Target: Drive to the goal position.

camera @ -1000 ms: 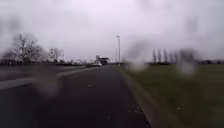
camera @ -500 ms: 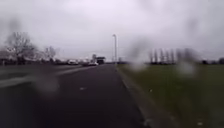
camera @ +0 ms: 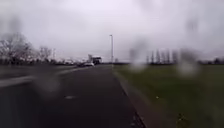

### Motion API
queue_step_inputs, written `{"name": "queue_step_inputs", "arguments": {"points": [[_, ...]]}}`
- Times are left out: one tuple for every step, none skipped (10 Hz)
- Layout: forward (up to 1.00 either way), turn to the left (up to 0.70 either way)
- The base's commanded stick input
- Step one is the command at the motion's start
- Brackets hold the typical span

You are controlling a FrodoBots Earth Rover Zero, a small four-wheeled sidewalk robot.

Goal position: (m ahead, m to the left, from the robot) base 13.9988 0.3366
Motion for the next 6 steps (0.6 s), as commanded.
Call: {"name": "queue_step_inputs", "arguments": {"points": [[1.00, 0.28], [1.00, 0.35], [1.00, 0.40], [1.00, 0.40], [1.00, 0.40], [1.00, 0.40]]}}
